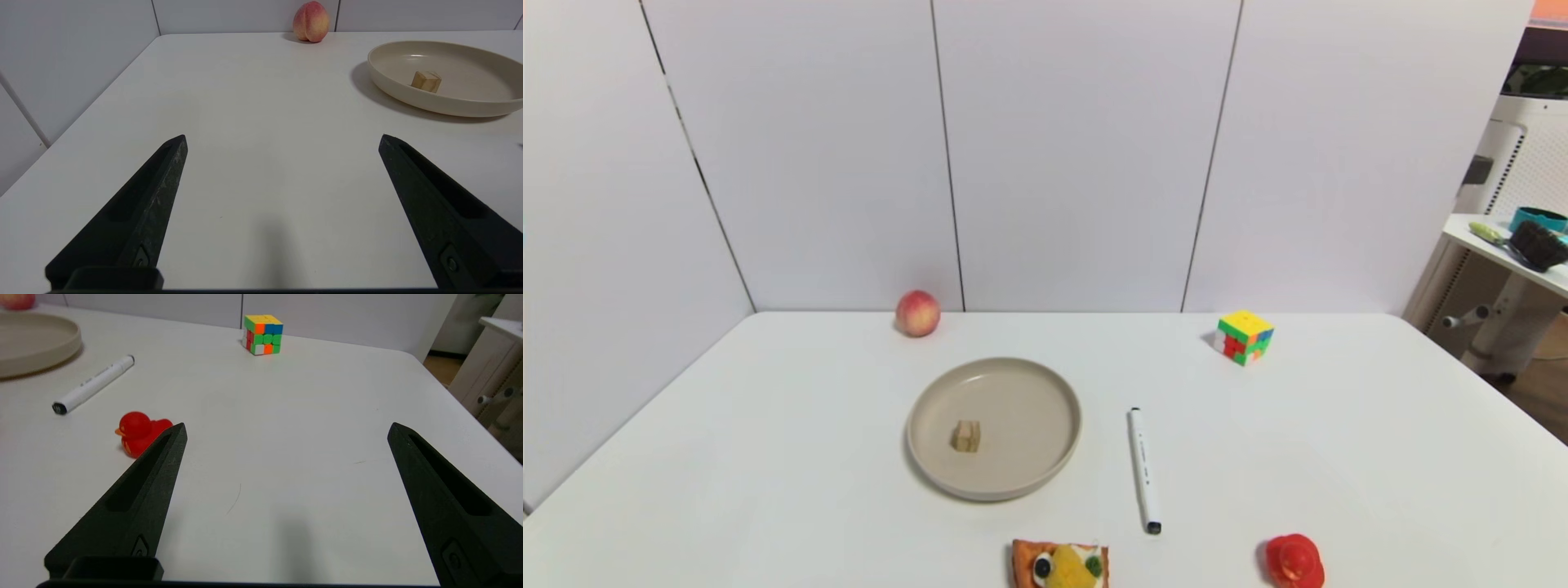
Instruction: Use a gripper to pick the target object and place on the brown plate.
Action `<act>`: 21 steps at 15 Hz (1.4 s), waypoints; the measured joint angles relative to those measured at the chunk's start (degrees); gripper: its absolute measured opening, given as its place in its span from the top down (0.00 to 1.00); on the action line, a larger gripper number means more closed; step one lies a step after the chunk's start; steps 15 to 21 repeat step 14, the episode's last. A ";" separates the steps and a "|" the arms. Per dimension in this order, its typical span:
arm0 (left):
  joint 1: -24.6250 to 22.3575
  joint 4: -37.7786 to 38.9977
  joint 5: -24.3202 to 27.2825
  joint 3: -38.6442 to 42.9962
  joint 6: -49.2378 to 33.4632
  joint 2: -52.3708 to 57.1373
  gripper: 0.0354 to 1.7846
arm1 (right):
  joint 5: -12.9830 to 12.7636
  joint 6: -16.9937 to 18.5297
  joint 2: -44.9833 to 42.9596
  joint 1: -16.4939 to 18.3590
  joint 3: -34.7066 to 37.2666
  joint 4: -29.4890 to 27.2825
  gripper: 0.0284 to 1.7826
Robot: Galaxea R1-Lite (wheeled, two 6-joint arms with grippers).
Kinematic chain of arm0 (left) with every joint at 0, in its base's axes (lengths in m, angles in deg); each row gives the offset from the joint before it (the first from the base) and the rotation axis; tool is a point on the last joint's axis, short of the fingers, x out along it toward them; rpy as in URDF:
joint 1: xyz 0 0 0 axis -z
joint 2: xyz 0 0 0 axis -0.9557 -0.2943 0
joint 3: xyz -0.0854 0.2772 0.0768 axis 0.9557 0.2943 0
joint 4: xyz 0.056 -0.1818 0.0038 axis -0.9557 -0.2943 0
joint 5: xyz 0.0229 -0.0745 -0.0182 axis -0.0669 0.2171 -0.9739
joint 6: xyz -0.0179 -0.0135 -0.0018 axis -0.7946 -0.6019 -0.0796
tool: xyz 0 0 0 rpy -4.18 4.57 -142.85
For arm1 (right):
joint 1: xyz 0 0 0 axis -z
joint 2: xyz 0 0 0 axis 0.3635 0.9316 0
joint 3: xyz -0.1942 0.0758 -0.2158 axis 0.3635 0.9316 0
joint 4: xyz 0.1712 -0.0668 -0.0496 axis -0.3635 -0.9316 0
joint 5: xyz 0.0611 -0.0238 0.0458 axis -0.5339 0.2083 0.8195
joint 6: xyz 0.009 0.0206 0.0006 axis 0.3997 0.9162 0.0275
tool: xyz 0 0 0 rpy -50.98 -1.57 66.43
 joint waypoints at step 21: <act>0.00 0.02 0.02 0.00 0.00 0.00 0.06 | -1.90 2.69 -0.60 0.00 0.07 -0.32 0.05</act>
